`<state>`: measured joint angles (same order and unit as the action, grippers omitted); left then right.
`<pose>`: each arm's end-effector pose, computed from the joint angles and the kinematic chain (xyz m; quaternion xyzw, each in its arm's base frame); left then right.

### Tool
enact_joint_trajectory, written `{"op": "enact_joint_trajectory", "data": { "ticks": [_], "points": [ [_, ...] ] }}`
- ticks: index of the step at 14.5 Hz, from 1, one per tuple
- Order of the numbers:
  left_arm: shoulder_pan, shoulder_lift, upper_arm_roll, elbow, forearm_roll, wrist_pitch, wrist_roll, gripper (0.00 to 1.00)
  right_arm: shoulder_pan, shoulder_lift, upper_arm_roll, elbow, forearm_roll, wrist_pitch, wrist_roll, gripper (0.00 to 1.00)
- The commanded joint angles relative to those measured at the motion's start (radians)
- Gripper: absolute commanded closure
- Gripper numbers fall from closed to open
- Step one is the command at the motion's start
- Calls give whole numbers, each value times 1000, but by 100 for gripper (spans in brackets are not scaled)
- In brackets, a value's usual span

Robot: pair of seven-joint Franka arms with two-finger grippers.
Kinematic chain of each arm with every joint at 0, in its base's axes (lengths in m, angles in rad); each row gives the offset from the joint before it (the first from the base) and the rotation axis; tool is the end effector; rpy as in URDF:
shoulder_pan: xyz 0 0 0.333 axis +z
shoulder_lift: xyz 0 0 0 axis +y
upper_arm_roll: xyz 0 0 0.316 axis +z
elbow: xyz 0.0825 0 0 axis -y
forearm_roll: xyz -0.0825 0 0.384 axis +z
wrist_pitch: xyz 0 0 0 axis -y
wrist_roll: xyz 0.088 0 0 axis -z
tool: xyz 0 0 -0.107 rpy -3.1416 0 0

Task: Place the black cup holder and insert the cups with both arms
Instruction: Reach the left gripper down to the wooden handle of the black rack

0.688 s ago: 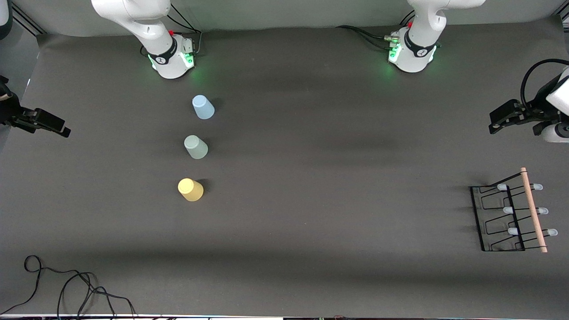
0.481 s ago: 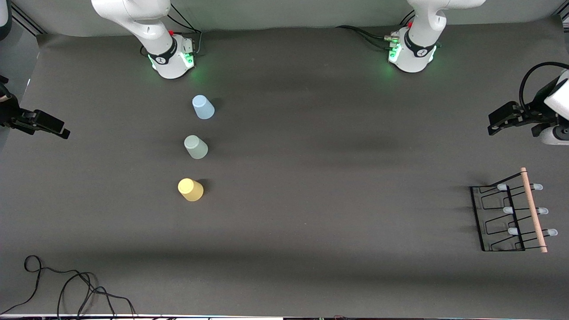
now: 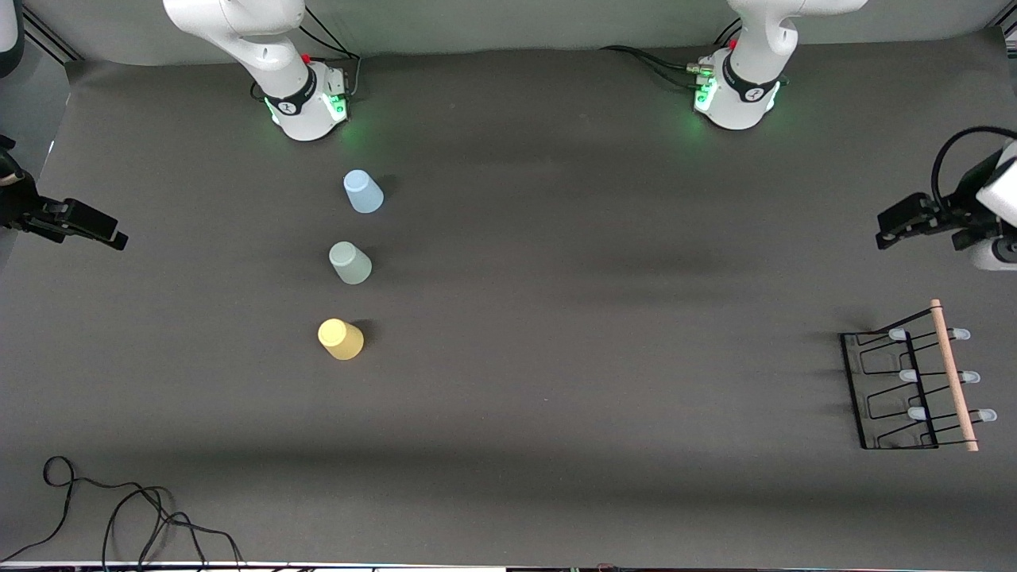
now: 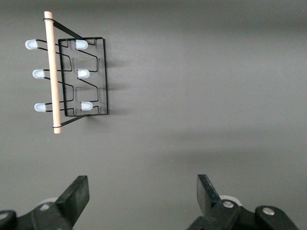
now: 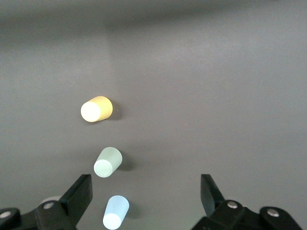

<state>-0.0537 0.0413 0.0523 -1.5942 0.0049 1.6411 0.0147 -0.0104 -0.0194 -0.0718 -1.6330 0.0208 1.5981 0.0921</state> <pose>0.5726 -0.0009 0.5964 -1.0000 0.0082 -0.0028 0.0035 0.5482 -0.0434 0.6082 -0.9961 0.0874 0.0078 0.0110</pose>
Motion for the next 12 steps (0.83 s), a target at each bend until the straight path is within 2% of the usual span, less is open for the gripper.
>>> {"op": "enact_joint_trajectory", "data": {
  "ticks": [1,7,12],
  "points": [
    [73,31,-2,-20,17,52,13,0,6,12,0,28,-7,-17,-11,0],
    [221,239,-2,-12,78,329,246,1,6,12,0,28,-7,-17,-12,0],
    [250,413,-2,-12,78,538,329,5,4,12,0,28,-7,-17,-12,0]
  ]
}}
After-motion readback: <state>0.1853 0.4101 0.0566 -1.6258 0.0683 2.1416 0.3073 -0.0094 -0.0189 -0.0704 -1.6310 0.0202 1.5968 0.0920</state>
